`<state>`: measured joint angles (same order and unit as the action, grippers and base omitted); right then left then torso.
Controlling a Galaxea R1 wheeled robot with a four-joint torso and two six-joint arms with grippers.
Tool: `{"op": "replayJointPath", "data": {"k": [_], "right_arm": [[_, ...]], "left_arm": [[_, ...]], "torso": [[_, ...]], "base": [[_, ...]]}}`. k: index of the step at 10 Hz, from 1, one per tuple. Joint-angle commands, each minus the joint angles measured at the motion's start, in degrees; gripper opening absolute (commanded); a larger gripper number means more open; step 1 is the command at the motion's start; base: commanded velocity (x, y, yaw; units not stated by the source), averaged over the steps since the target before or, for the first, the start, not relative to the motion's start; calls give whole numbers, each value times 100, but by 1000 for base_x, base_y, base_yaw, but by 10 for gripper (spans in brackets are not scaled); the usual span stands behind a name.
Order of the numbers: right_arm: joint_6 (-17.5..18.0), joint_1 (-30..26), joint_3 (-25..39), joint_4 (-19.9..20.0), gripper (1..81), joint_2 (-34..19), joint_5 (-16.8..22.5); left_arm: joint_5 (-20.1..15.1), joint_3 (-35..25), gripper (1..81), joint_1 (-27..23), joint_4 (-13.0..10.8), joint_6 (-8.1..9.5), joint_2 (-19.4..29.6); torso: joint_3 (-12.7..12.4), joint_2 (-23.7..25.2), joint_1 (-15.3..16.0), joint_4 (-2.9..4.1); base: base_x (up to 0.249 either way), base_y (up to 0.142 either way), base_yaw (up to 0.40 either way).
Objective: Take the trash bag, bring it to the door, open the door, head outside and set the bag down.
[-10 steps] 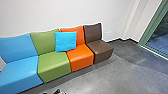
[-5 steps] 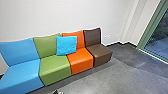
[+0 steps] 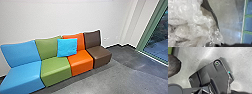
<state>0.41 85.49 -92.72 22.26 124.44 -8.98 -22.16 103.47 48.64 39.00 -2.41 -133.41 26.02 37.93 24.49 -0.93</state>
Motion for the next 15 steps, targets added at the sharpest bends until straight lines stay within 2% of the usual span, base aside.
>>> {"op": "replayJointPath", "data": {"k": [1,3,5,6,11,13,14,15], "right_arm": [[-15,-186,-34,-178,811,-163,406],[-6,-186,-61,-178,811,-127,406],[-6,-186,-95,-169,811,-136,406],[-6,-186,-148,-169,811,-119,406],[-6,-177,-219,-161,811,-83,406],[-6,-177,-237,-178,811,-39,406],[-6,-186,-245,-178,811,-5,406],[-6,-186,-245,-187,811,4,406]], "left_arm": [[-377,-134,10,-307,55,-277,385],[-238,-108,10,-104,64,-391,437],[-218,-195,10,-61,65,-409,569],[-210,-282,10,-60,64,-409,657],[-218,-380,10,-43,55,-453,666],[-218,-328,10,71,55,-585,631],[-218,-292,10,194,55,-690,640],[-210,-292,10,335,55,-769,666]], "torso": [[0,-560,-361,0],[-5,-981,-634,0],[-5,-1408,-911,0],[-350,-1627,-1053,0],[-1190,-2558,-1657,0],[-1544,-2940,-1915,0],[-1222,-3165,-2061,0],[-1366,-3320,-2166,0]], "base": [[0,0,0],[0,0,0],[0,0,0],[0,0,0],[0,0,0],[0,0,0],[0,0,0],[0,0,0]]}}
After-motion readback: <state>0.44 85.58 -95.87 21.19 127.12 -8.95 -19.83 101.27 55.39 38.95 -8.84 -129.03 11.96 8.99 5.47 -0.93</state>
